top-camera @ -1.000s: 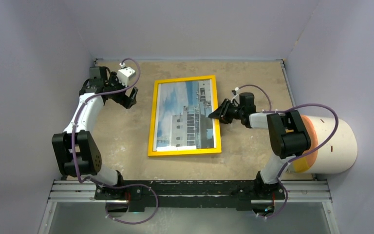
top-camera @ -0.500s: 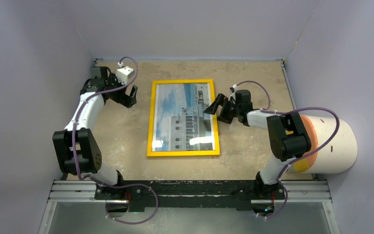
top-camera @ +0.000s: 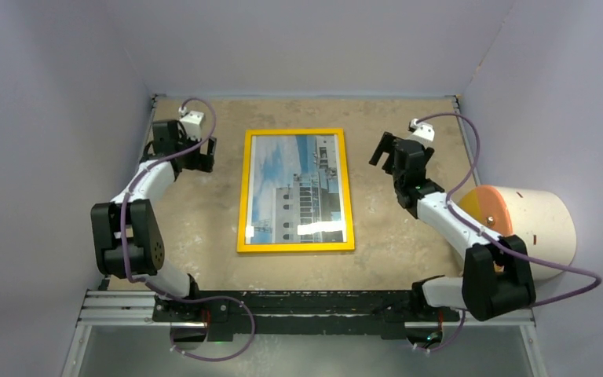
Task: Put the photo into the frame
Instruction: Reset both arms
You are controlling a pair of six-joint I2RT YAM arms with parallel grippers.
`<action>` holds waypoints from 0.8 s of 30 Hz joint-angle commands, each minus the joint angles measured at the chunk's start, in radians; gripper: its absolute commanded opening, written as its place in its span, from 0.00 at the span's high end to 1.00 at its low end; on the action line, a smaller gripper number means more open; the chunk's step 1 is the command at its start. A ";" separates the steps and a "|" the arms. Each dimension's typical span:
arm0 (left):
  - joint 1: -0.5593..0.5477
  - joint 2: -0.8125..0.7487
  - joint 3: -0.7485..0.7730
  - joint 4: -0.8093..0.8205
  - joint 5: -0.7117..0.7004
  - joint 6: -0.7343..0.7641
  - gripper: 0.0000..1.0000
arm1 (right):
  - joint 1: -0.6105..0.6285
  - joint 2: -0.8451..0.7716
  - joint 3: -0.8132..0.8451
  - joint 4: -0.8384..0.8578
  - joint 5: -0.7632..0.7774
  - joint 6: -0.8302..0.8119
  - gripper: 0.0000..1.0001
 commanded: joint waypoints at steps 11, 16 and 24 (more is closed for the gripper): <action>-0.014 0.079 -0.476 0.871 -0.024 -0.186 0.00 | -0.108 0.114 -0.340 0.689 0.343 -0.248 0.01; -0.019 0.112 -0.538 1.038 -0.005 -0.193 0.00 | -0.110 0.152 -0.462 0.942 0.337 -0.265 0.01; -0.135 0.052 -0.940 1.722 -0.007 -0.048 0.00 | -0.109 0.200 -0.676 1.413 0.117 -0.386 0.01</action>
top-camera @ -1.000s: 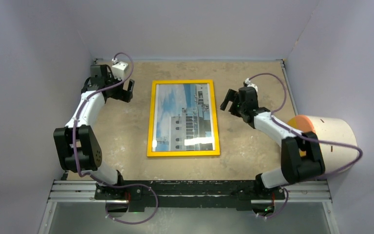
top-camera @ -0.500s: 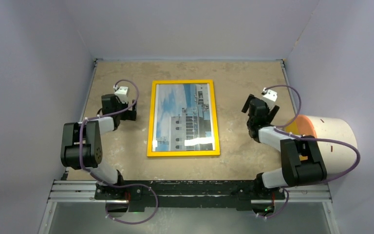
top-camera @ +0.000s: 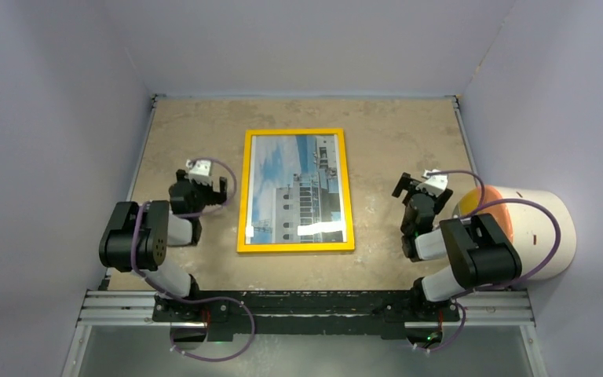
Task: Put the photo into the frame
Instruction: Reset both arms
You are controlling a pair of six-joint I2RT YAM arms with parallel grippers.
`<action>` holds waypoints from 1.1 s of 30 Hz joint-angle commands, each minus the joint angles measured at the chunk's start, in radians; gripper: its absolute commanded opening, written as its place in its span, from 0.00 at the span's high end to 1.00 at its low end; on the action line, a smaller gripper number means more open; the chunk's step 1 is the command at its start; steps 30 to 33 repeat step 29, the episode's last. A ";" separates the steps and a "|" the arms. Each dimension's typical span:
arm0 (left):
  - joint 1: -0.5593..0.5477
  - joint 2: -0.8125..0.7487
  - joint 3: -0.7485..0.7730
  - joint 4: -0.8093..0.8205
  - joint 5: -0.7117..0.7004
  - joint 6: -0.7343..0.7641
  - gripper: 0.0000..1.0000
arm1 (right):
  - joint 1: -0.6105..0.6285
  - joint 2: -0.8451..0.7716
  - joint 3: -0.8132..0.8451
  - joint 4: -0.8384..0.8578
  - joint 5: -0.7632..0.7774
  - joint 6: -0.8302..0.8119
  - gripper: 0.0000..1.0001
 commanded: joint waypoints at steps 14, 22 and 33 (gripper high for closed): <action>-0.119 -0.005 -0.119 0.361 -0.094 0.078 0.00 | -0.050 0.076 0.045 0.151 -0.158 -0.056 0.01; -0.119 -0.003 -0.113 0.350 -0.094 0.077 0.00 | -0.050 0.078 0.045 0.157 -0.155 -0.056 0.01; -0.119 -0.005 -0.120 0.362 -0.099 0.076 0.00 | -0.050 0.079 0.045 0.156 -0.156 -0.055 0.01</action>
